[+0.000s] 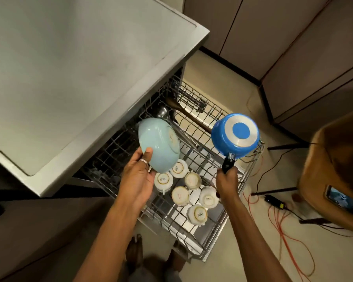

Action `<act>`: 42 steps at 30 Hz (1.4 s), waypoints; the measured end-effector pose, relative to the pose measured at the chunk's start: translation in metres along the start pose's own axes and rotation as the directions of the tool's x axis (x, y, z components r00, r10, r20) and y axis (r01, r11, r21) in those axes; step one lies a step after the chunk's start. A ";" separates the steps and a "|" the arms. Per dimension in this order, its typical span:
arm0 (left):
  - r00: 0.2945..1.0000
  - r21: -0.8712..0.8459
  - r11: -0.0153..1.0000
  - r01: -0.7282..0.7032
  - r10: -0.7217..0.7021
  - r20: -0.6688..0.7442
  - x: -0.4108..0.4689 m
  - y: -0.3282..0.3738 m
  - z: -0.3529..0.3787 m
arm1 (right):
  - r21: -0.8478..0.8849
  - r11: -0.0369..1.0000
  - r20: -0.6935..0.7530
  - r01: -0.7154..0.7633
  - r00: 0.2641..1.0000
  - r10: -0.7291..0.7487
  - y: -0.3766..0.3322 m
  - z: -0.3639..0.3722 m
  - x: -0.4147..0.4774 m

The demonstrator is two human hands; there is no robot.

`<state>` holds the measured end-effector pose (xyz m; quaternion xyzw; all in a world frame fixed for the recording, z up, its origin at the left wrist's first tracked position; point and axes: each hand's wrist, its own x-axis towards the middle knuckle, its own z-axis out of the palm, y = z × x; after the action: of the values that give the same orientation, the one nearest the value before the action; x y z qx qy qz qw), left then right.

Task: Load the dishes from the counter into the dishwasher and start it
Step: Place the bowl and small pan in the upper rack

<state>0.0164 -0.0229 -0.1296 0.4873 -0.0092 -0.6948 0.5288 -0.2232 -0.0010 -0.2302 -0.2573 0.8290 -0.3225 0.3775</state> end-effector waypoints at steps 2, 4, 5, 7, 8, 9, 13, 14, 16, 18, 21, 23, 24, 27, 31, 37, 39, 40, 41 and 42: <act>1.000 -0.016 1.000 0.021 -0.021 0.001 0.008 -0.004 0.000 | -0.062 0.998 0.017 0.012 1.000 -0.011 0.002 -0.003 0.013; 1.000 -0.017 0.999 0.027 -0.027 0.003 0.014 -0.008 -0.003 | -0.136 0.989 0.032 0.063 0.998 -0.059 0.004 -0.009 0.025; 1.000 -0.015 0.999 0.028 -0.028 0.000 0.017 -0.010 -0.005 | -0.177 0.979 0.047 0.103 0.994 -0.096 0.003 -0.012 0.030; 1.000 -0.010 1.000 0.030 -0.030 -0.002 0.023 -0.013 -0.008 | -0.258 0.948 0.099 0.187 0.981 -0.166 0.001 -0.017 0.044; 1.000 -0.008 1.000 0.030 -0.030 0.000 0.025 -0.015 -0.009 | -0.294 0.927 0.132 0.232 0.971 -0.201 -0.002 -0.018 0.052; 1.000 -0.007 1.000 0.029 -0.029 0.004 0.028 -0.018 -0.009 | -0.326 0.902 0.176 0.284 0.955 -0.237 -0.004 -0.019 0.061; 1.000 0.002 1.000 0.014 -0.014 0.004 0.037 -0.027 -0.008 | -0.461 0.756 0.388 0.466 0.871 -0.300 -0.008 -0.022 0.099; 1.000 0.001 1.000 0.009 -0.009 0.003 0.040 -0.029 -0.007 | -0.483 0.723 0.429 0.494 0.853 -0.296 -0.006 -0.023 0.106; 1.000 -0.009 1.000 0.003 -0.003 -0.001 0.045 -0.034 -0.007 | -0.499 0.682 0.491 0.535 0.823 -0.287 0.000 -0.023 0.118; 1.000 -0.007 1.000 -0.003 0.003 0.003 0.047 -0.037 -0.006 | -0.498 0.669 0.517 0.551 0.809 -0.282 0.005 -0.024 0.124; 1.000 0.010 1.000 -0.013 0.012 0.014 0.050 -0.040 -0.005 | -0.496 0.684 0.510 0.535 0.817 -0.269 0.009 -0.026 0.131; 1.000 -0.002 1.000 -0.012 0.012 0.019 0.051 -0.041 -0.002 | -0.500 0.694 0.503 0.518 0.826 -0.254 0.009 -0.026 0.135; 1.000 -0.014 1.000 -0.012 0.012 0.017 0.052 -0.042 -0.001 | -0.507 0.697 0.493 0.507 0.834 -0.248 0.007 -0.026 0.136; 1.000 -0.044 0.999 -0.021 0.021 0.002 0.052 -0.045 0.004 | -0.561 0.687 0.451 0.462 0.866 -0.214 0.004 -0.025 0.138; 1.000 -0.064 0.998 -0.026 0.027 0.016 0.051 -0.045 0.007 | -0.684 0.602 0.393 0.411 0.904 -0.170 0.001 -0.020 0.133; 0.999 -0.081 0.996 -0.036 0.039 0.032 0.049 -0.045 0.009 | -0.752 0.548 0.307 0.366 0.930 -0.201 0.012 -0.021 0.130; 0.998 -0.091 0.995 -0.040 0.044 0.041 0.049 -0.044 0.008 | -0.749 0.552 0.297 0.366 0.930 -0.215 0.015 -0.020 0.129; 0.998 -0.097 0.994 -0.042 0.047 0.042 0.049 -0.044 0.007 | -0.747 0.560 0.292 0.360 0.933 -0.210 0.014 -0.020 0.127; 0.998 -0.103 0.994 -0.043 0.048 0.045 0.049 -0.044 0.005 | -0.747 0.568 0.287 0.346 0.938 -0.195 0.013 -0.020 0.126; 0.998 -0.109 0.993 -0.042 0.048 0.047 0.049 -0.043 0.004 | -0.754 0.573 0.271 0.321 0.947 -0.173 0.010 -0.021 0.123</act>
<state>-0.0162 -0.0420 -0.1831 0.4403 0.0042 -0.6941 0.5694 -0.3130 -0.0698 -0.2832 -0.5363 0.8064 0.0490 0.2446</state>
